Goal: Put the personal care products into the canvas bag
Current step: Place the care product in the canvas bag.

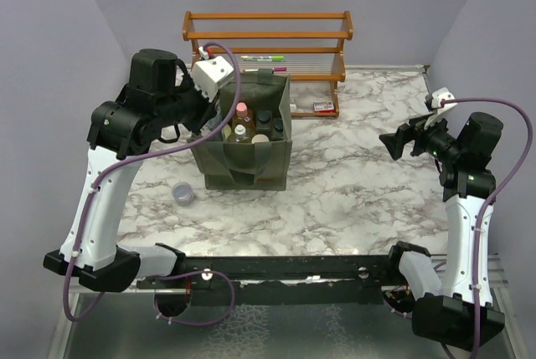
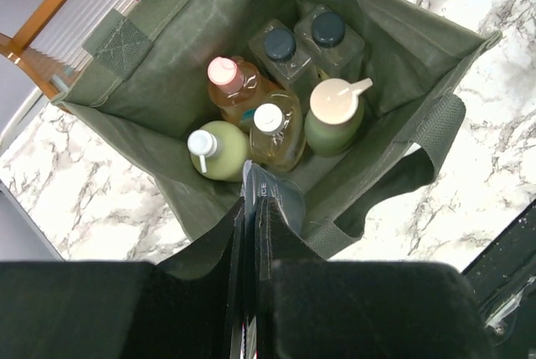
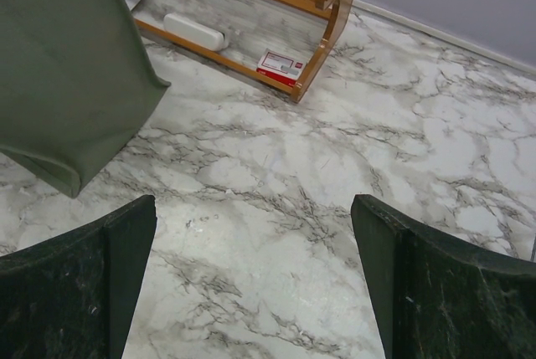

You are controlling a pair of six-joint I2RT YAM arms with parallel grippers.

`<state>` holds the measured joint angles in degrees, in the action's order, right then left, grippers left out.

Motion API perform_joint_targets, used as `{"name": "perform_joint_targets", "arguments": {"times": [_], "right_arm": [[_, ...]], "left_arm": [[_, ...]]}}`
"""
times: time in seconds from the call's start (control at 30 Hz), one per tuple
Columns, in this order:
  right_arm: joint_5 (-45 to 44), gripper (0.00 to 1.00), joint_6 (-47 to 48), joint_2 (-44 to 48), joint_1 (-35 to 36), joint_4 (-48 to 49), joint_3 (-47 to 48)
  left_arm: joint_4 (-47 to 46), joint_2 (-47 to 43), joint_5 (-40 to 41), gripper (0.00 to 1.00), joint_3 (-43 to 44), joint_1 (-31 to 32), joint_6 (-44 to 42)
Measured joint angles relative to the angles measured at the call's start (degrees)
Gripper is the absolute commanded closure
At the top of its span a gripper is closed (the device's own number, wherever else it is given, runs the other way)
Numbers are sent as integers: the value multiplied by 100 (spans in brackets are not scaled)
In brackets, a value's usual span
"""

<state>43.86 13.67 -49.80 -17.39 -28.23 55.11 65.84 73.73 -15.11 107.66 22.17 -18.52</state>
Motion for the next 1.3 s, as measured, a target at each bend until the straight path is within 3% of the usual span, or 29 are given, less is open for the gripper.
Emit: {"name": "perform_joint_targets", "arguments": {"times": [0.87, 1.3], "right_arm": [[111, 0, -39, 0, -63, 111, -92], [140, 0, -39, 0, -68, 129, -96]], "left_arm": [[-33, 758, -149, 100, -450, 0, 81], [-57, 1043, -715, 100, -590, 0, -756]]}}
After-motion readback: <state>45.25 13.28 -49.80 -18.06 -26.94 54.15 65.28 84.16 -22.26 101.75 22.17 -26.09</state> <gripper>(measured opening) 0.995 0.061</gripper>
